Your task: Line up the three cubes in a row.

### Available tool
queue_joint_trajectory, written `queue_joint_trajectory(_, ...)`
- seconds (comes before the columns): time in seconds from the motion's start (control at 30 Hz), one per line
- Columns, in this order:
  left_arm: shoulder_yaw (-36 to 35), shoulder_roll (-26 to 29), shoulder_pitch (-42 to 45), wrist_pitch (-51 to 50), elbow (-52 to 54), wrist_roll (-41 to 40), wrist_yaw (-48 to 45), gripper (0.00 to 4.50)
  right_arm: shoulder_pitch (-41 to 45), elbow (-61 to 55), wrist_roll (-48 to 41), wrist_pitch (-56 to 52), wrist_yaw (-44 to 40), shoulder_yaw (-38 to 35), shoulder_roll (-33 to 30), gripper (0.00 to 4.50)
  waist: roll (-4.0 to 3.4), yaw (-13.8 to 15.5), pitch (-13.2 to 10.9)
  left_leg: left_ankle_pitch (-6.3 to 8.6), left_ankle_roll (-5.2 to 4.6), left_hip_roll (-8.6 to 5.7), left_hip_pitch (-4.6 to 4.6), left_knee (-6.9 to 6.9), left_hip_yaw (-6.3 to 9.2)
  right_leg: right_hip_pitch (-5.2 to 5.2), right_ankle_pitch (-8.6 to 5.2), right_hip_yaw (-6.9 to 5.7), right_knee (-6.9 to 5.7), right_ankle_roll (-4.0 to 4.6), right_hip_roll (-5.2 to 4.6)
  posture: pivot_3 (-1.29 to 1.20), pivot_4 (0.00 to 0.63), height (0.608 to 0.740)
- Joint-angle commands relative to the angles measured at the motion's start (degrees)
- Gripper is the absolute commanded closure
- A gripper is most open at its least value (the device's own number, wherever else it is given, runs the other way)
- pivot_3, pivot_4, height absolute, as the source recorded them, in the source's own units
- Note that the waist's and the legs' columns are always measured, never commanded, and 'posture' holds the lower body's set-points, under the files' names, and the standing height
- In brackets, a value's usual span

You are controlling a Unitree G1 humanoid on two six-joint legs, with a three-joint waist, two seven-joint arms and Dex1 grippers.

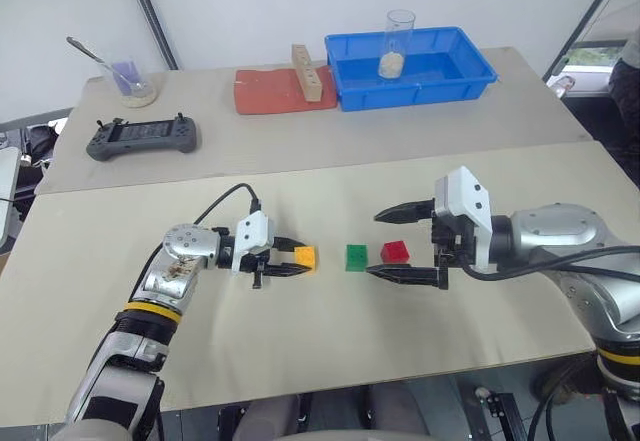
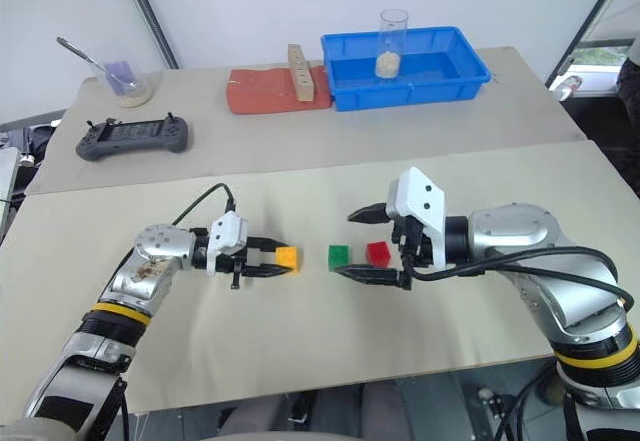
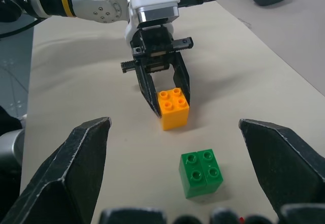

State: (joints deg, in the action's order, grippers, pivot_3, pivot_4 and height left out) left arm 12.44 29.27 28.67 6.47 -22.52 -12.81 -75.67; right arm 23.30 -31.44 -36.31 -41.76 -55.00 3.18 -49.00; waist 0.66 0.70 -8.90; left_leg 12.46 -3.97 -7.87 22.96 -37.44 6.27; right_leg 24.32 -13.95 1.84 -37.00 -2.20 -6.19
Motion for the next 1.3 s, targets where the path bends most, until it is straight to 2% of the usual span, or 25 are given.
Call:
queue_joint_trajectory(0.03,0.6,-1.7,1.5,2.4,-2.6,1.6,0.2,3.14,0.2,-2.9,-1.4,-1.0,1.1,-2.8,-0.8,0.00,0.00,0.1,0.0,0.00,0.00,0.00,0.00,-0.02,0.00,-0.01,0.00,0.00,0.00,0.00,0.00,0.00,0.150,0.740)
queue_joint_trajectory(0.23,1.0,-5.0,2.7,3.6,-4.3,3.0,1.0,3.14,1.8,-2.5,-1.8,-2.4,1.8,-2.8,-1.0,0.00,0.00,0.1,0.0,0.05,-0.08,0.00,0.06,-0.24,0.00,-0.05,0.01,-0.03,-0.02,-0.03,0.03,0.00,0.150,0.740)
queue_joint_trajectory(0.4,0.7,-5.5,3.0,4.0,-5.0,3.4,0.9,3.14,2.5,-2.2,-1.8,-2.9,1.7,-2.8,-0.8,0.00,0.00,0.1,0.0,0.08,-0.12,-0.01,0.09,-0.32,0.00,-0.05,0.04,-0.04,-0.03,-0.07,0.02,0.00,0.150,0.740)
queue_joint_trajectory(0.47,0.7,-5.4,2.9,3.3,-4.8,3.1,0.5,2.11,2.5,-1.9,-1.7,-2.7,1.7,-2.7,-0.7,0.00,0.00,0.1,0.0,0.08,-0.12,-0.01,0.09,-0.33,0.00,-0.06,0.04,-0.04,-0.03,-0.08,0.02,0.00,0.150,0.740)
queue_joint_trajectory(0.63,0.0,-4.5,2.4,2.0,-3.0,2.7,-0.3,0.06,1.5,-1.1,-0.9,-1.5,1.1,-2.6,-0.7,0.00,0.00,0.0,0.0,0.08,-0.12,-0.01,0.18,-0.33,0.00,0.03,0.04,-0.04,-0.03,-0.08,0.04,0.00,0.150,0.740)
queue_joint_trajectory(0.77,-2.4,-1.3,0.1,-1.7,3.0,1.2,0.3,0.06,-0.9,-0.7,-0.4,-0.2,0.3,-3.9,-1.3,0.00,0.00,0.0,0.0,0.08,-0.13,-0.01,0.20,-0.33,0.00,0.04,0.04,-0.03,-0.04,-0.08,0.04,0.00,0.150,0.740)
queue_joint_trajectory(0.97,-11.9,10.9,-7.3,-13.8,20.1,-2.7,4.5,0.06,-9.3,3.8,2.2,6.8,-4.0,-10.9,-4.7,0.00,-0.01,-0.2,0.0,0.10,-0.14,0.02,0.19,-0.32,0.00,0.09,0.04,0.01,-0.05,-0.08,0.10,0.00,0.150,0.740)
queue_joint_trajectory(1.1,-18.4,18.3,-9.9,-20.5,26.7,-4.1,7.5,0.06,-13.2,8.0,3.8,10.7,-5.5,-15.0,-5.7,0.00,-0.03,0.1,0.0,0.10,-0.13,0.04,0.12,-0.32,0.00,0.02,0.04,0.01,-0.03,-0.08,0.12,0.00,0.150,0.740)
queue_joint_trajectory(1.2,-20.7,20.7,-10.6,-21.9,27.6,-4.7,8.5,0.06,-13.9,9.9,4.7,12.5,-5.7,-15.9,-5.5,0.00,-0.04,0.2,0.0,0.10,-0.12,0.02,0.03,-0.32,-0.01,-0.07,0.04,-0.02,-0.02,-0.09,0.10,0.00,0.150,0.740)
queue_joint_trajectory(1.3,-21.1,20.9,-10.6,-22.1,27.5,-4.9,9.0,0.06,-13.5,12.0,5.2,13.7,-5.4,-15.8,-4.7,0.00,-0.04,0.1,0.0,0.11,-0.11,0.03,0.03,-0.32,-0.01,-0.08,0.04,-0.01,-0.02,-0.09,0.10,0.00,0.150,0.740)
